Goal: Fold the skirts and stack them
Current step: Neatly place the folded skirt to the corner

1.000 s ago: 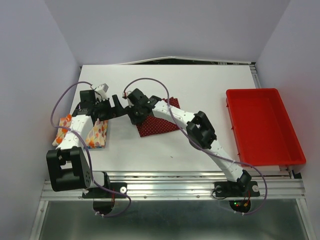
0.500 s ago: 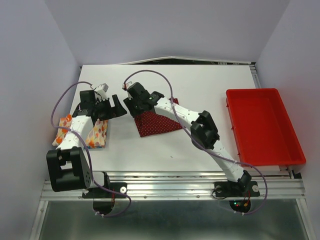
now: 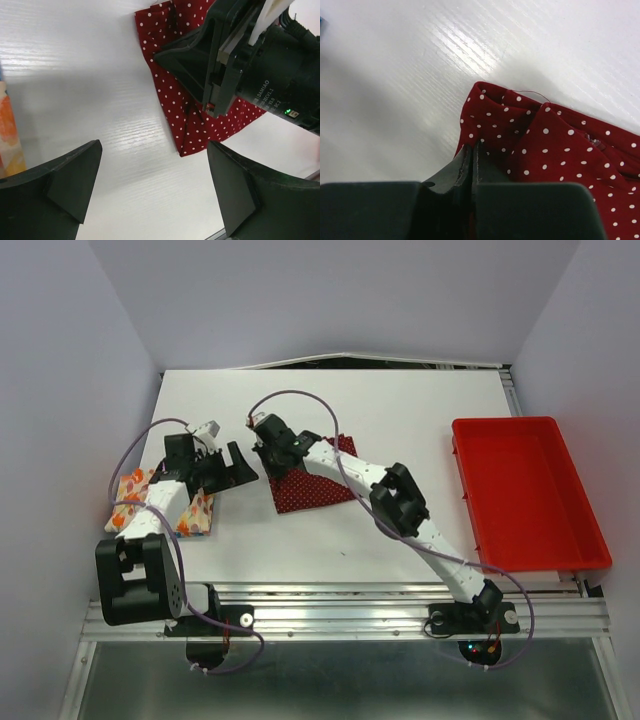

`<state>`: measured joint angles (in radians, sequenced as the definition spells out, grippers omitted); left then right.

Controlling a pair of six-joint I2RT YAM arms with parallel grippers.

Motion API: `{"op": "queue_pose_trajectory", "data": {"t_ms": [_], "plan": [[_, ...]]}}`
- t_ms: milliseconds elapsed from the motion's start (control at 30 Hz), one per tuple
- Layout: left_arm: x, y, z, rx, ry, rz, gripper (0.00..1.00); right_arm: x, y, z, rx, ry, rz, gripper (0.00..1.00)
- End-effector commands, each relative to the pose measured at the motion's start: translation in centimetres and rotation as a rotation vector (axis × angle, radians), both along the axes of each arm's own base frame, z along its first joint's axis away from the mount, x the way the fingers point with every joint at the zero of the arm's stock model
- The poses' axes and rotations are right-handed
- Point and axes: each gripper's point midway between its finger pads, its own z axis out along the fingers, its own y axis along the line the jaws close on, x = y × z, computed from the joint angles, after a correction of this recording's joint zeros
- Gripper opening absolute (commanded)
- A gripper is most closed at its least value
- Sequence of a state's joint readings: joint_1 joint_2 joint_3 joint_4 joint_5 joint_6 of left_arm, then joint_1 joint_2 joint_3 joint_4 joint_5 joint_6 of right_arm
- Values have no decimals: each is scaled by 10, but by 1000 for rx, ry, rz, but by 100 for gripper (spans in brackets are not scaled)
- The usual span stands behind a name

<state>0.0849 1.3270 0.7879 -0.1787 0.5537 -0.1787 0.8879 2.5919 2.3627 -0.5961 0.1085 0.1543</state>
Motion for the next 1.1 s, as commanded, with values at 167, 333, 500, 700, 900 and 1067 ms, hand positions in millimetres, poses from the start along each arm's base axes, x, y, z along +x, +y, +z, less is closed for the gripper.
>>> {"op": "queue_pose_trajectory", "data": {"t_ms": [167,333,500,700,900,1067], "plan": [[6,-36,-7,-128,-65,-123,99,19,9,89,234,-34,-36,1],[14,-53,-19,-182,-56,-149,99,9,14,115,317,-24,-17,1],[16,-68,-30,-231,-43,-146,99,8,15,116,326,-14,-20,1],[12,-92,-32,-341,-50,-241,99,12,11,109,315,-7,-31,1],[15,-101,-29,-384,-72,-262,99,12,14,108,332,4,-34,1],[32,-97,-42,-380,-48,-187,98,10,17,112,366,31,-59,1]]}}
